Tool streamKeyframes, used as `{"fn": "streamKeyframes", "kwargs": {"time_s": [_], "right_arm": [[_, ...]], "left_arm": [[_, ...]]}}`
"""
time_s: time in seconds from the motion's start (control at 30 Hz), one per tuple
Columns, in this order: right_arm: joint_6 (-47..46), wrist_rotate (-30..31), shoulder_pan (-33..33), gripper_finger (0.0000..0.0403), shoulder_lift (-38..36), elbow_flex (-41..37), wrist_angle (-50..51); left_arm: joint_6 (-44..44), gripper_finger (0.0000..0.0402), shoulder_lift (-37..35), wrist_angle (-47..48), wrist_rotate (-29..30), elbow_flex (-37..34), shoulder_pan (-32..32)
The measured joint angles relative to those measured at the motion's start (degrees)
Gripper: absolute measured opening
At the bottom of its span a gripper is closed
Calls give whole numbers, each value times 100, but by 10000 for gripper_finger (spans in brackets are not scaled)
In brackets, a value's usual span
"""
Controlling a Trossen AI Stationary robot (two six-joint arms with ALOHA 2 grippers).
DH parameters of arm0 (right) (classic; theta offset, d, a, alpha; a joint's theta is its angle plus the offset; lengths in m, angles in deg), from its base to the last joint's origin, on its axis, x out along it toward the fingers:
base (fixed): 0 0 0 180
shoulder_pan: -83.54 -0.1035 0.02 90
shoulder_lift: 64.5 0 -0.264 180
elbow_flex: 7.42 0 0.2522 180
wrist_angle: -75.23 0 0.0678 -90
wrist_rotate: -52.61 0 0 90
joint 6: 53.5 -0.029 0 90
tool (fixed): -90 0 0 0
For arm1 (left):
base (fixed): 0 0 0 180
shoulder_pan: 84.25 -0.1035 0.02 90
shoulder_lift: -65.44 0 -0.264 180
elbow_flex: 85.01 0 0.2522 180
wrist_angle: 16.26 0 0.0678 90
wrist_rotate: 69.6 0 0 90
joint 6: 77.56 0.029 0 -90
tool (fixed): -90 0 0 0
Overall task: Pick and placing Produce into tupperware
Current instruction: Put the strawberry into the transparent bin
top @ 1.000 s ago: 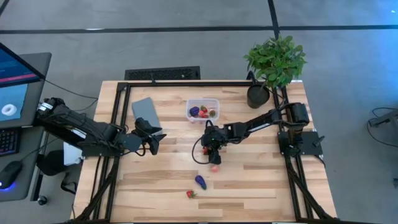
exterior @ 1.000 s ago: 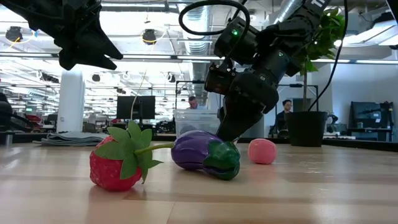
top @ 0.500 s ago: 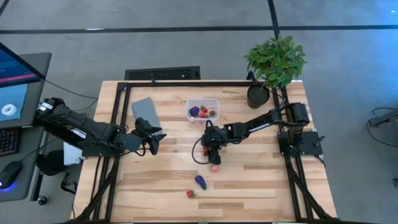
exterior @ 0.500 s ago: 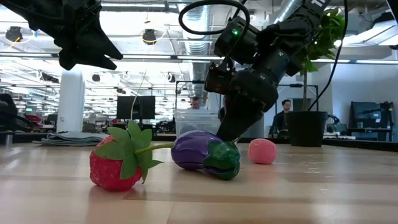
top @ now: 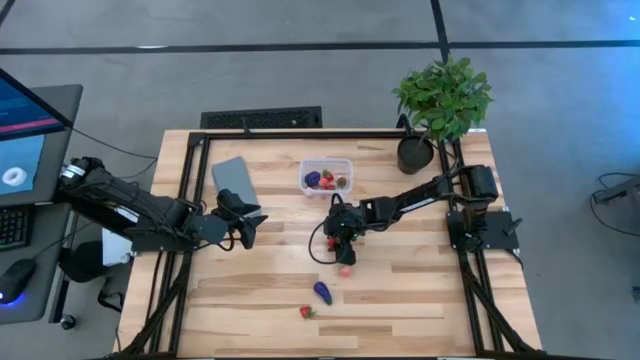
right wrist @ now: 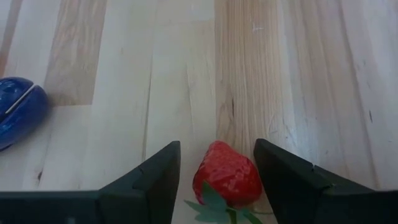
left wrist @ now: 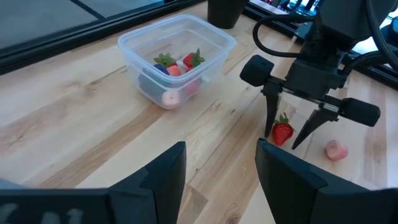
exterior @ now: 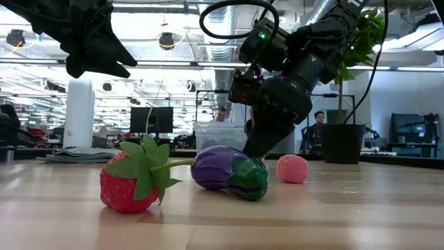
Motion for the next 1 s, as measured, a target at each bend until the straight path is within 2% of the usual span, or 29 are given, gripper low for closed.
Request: {"fn": "streamKeyframes", "kwargs": {"time_s": [0.7,1.0], "right_arm": [[-2,17,0,233,-4,0,214],[-15,39,2,183,-11,-9,216]], "left_arm": [[9,180,0,2,0,-2,1],[9,180,0,0,0,-2,1]]}}
